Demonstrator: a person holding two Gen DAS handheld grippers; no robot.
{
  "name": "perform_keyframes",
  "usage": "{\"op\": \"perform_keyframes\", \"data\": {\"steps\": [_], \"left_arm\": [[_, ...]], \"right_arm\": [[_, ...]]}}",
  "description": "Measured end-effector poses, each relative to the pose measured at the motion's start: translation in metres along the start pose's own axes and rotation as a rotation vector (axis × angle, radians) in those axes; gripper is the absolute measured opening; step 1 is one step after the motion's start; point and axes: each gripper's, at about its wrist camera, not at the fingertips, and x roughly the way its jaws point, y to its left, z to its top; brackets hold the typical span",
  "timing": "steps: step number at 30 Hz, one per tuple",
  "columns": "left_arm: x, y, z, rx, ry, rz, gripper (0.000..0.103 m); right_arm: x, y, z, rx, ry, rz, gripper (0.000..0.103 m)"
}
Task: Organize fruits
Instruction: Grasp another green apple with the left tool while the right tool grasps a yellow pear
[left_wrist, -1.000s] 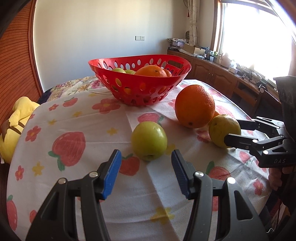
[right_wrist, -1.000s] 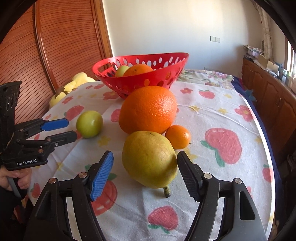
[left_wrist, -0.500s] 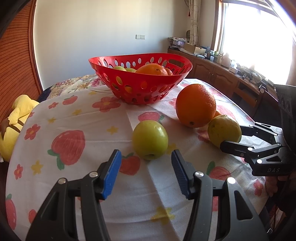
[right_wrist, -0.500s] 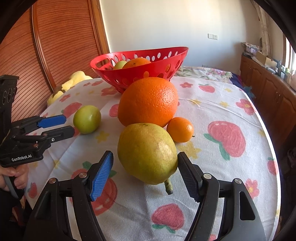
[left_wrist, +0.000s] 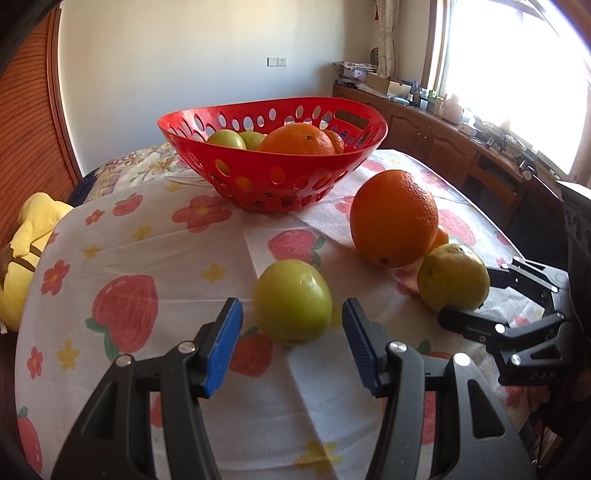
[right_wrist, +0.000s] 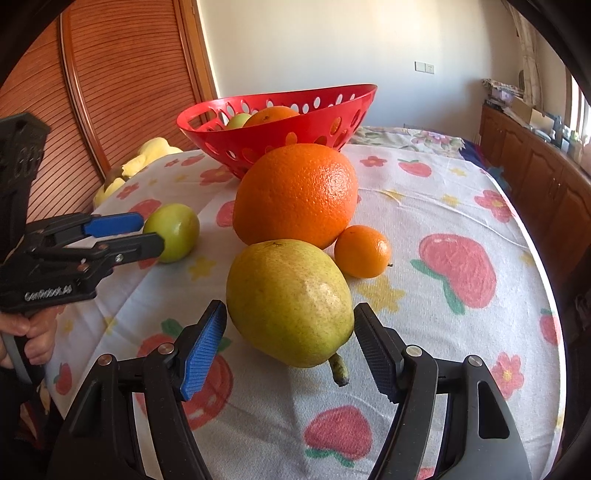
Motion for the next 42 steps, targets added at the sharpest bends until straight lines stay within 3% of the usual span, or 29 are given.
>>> {"op": "perform_keyframes", "data": {"steps": [19,22,24,42], "left_arm": [[0.032,0.004,0.01,-0.005,0.089,-0.009,0.056],[0.033,0.006,0.009,-0.008,0.084,-0.018,0.055],[0.032,0.006,0.008,-0.012,0.074,-0.037,0.05],[-0.014,0.011,0.0,-0.014,-0.001,-0.047,0.049]], "right_arm": [[0.002,0.002,0.0,-0.001,0.001,0.0,0.073],[0.002,0.002,0.0,-0.002,0.0,0.001,0.073],[0.002,0.002,0.0,0.0,-0.001,0.001,0.073],[0.001,0.003,0.003,-0.012,0.015,-0.006,0.073]]}}
